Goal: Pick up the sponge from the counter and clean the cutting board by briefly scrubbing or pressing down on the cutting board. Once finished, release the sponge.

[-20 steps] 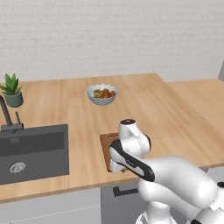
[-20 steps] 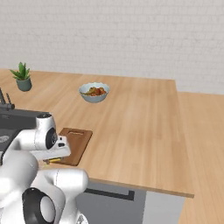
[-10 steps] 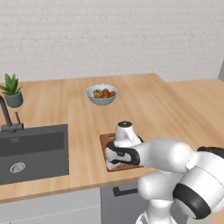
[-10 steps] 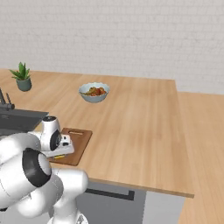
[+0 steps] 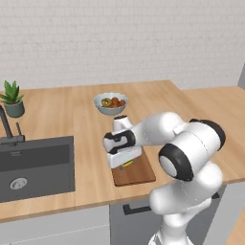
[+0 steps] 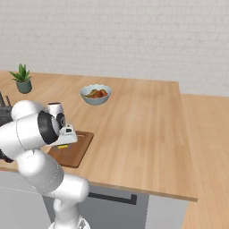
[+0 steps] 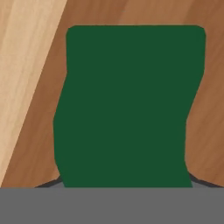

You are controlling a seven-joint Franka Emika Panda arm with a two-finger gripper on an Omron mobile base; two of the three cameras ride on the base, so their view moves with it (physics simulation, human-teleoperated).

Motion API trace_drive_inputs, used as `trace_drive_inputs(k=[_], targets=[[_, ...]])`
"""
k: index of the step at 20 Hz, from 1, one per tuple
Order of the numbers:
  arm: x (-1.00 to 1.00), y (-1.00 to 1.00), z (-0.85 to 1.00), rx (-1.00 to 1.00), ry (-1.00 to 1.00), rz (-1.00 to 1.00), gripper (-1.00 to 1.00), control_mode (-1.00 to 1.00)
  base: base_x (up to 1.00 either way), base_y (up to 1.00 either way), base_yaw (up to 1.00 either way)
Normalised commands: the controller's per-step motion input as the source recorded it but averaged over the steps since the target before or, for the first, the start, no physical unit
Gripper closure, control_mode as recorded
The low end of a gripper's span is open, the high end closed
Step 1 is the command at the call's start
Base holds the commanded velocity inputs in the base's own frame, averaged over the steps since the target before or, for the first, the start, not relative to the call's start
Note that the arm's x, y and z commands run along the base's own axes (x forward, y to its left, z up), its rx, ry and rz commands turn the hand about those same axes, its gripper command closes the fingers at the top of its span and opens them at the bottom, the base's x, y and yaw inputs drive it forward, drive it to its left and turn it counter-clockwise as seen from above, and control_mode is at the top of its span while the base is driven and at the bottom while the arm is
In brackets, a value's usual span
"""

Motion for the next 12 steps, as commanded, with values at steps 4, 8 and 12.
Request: trace_drive_inputs(k=[4,8,12], targets=[[0.7,0.0,0.0,0.01,-0.11,0.0,1.0,-1.0,0.0,0.0,0.0],[0.55,0.0,-0.05,0.0,-0.11,0.0,1.0,-1.0,0.0,0.0,0.0],[0.47,0.0,-0.02,0.0,-0.16,0.0,1.0,-1.0,0.0,0.0,0.0]])
